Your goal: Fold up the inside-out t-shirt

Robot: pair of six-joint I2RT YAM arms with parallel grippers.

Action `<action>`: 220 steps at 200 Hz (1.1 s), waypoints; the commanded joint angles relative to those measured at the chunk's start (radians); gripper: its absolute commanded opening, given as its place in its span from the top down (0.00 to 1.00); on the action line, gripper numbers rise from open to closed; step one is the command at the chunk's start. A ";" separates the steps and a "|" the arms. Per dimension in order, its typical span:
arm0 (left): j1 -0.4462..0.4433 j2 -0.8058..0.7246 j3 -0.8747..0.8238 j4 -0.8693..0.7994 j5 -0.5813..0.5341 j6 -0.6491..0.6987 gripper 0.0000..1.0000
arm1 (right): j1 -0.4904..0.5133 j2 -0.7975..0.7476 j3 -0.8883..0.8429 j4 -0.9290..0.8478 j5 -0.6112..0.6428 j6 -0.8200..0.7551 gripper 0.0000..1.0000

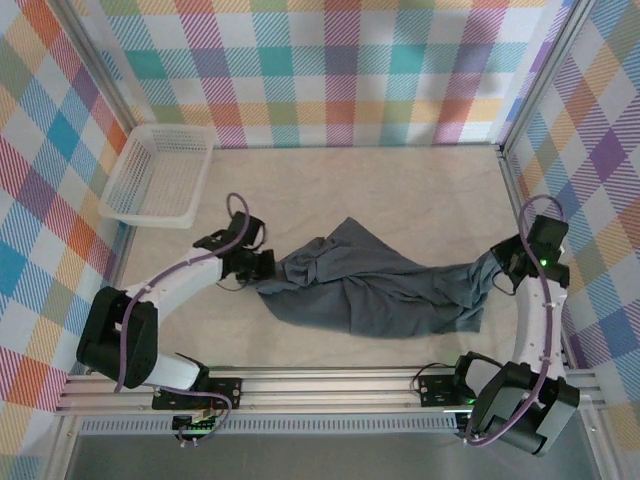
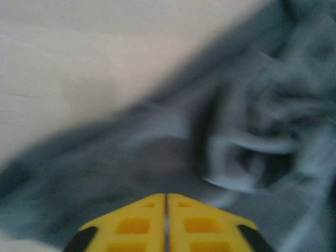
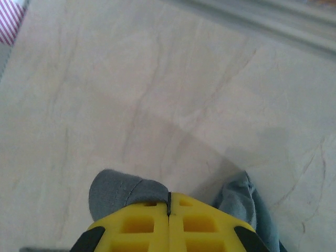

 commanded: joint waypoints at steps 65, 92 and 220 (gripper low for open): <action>-0.176 0.290 0.162 0.170 -0.044 -0.094 0.64 | 0.006 -0.053 -0.026 -0.002 -0.113 -0.003 1.00; -0.176 0.335 0.200 0.138 -0.088 -0.079 0.63 | 0.008 -0.043 -0.023 0.001 -0.119 -0.006 1.00; 0.250 -0.404 0.213 -0.220 -0.075 -0.034 1.00 | 0.007 -0.113 0.328 0.083 -0.200 0.319 1.00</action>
